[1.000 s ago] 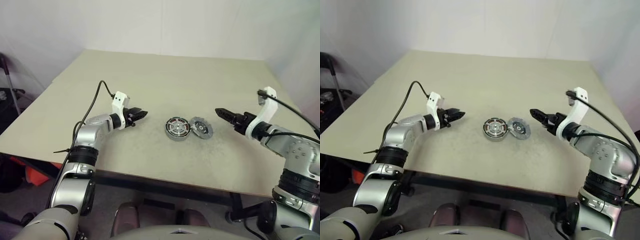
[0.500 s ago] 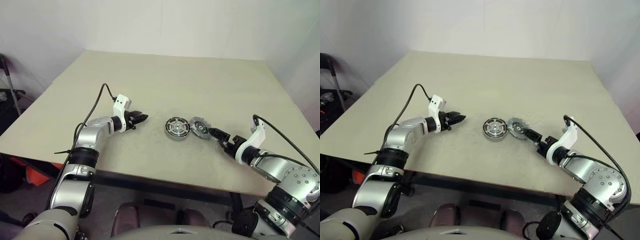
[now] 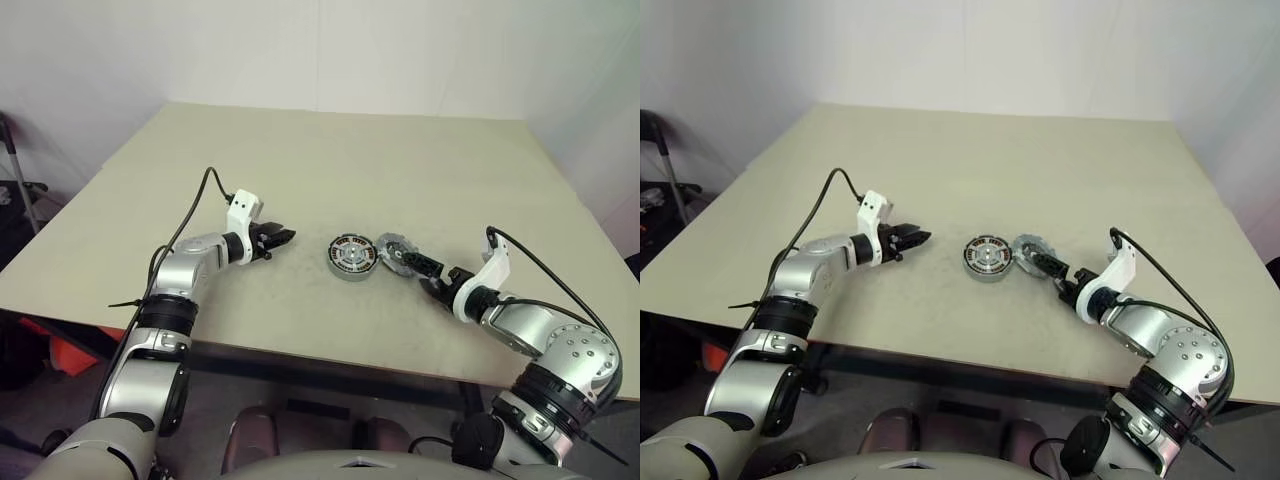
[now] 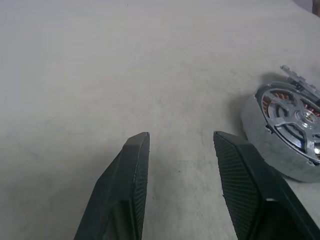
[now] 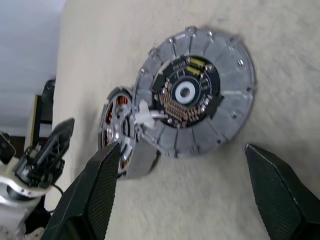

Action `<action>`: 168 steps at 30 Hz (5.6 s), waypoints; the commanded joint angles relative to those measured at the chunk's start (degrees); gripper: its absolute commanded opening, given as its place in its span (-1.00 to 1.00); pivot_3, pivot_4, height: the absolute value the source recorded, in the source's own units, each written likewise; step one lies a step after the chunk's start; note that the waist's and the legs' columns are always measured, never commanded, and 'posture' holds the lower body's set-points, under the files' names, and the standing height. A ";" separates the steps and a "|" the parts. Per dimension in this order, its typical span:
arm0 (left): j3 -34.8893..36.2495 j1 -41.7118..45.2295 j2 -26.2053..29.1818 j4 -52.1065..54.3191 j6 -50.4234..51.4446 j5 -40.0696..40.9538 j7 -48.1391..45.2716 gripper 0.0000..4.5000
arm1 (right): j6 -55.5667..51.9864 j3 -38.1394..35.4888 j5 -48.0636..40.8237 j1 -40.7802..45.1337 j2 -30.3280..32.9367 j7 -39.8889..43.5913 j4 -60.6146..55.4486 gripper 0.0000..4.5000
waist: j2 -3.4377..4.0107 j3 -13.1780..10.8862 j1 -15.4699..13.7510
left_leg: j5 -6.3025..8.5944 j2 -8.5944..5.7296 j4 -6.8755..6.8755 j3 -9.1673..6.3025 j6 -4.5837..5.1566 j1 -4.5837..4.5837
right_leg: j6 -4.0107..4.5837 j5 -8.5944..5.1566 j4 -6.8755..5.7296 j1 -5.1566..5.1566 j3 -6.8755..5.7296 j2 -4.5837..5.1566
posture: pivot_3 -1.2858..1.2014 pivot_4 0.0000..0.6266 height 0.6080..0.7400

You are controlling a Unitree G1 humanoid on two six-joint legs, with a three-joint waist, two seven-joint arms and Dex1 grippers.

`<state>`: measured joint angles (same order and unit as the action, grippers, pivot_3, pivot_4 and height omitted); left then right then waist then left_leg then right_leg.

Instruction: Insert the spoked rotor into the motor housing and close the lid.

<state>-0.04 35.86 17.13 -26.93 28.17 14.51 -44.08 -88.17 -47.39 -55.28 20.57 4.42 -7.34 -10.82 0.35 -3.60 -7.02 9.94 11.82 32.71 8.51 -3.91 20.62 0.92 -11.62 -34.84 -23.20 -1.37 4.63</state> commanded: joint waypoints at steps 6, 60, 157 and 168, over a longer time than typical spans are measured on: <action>0.86 1.63 1.42 1.12 -1.25 -0.04 0.66 -0.04 | 8.81 5.49 3.77 2.70 2.09 2.39 6.81 0.99 | -0.01 0.01 0.01 | -0.09 0.00 0.00 0.00 -0.15 -0.15 | -0.01 0.00 0.01 0.12 0.01 0.01 | 0.03 -1.00 1.00; 0.42 3.80 1.99 -3.89 -4.43 -2.46 2.23 -0.04 | 12.92 20.68 -14.26 4.58 2.98 -3.03 -4.41 0.99 | -0.03 0.02 -0.19 | -0.22 0.04 -0.47 0.01 -0.25 0.30 | 0.35 0.02 0.06 -0.20 -0.09 -0.06 | 0.03 -1.00 1.00; 0.12 2.00 2.03 -2.49 -4.49 -3.02 2.55 -0.04 | 54.30 53.39 43.29 2.50 17.17 37.87 10.58 0.41 | -0.08 0.01 0.06 | 0.15 0.08 0.37 0.00 0.46 0.38 | 0.45 0.16 -0.08 0.02 -0.10 0.02 | 0.03 -1.00 1.00; -0.01 1.60 1.84 -2.17 -4.11 -3.11 2.66 -0.04 | 54.67 52.41 43.39 2.64 16.32 36.22 11.01 0.41 | -0.08 0.01 0.04 | 0.10 0.08 0.37 0.00 0.44 0.34 | 0.51 0.20 -0.09 0.05 -0.10 0.02 | 0.03 -1.00 1.00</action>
<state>-0.36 36.81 18.79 -31.08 24.34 11.21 -41.51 -34.18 7.42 -12.03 21.70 20.89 30.40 0.22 0.26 -3.59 -6.98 10.05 11.91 33.08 8.51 -3.47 20.96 1.42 -11.42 -34.93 -23.15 -1.47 4.65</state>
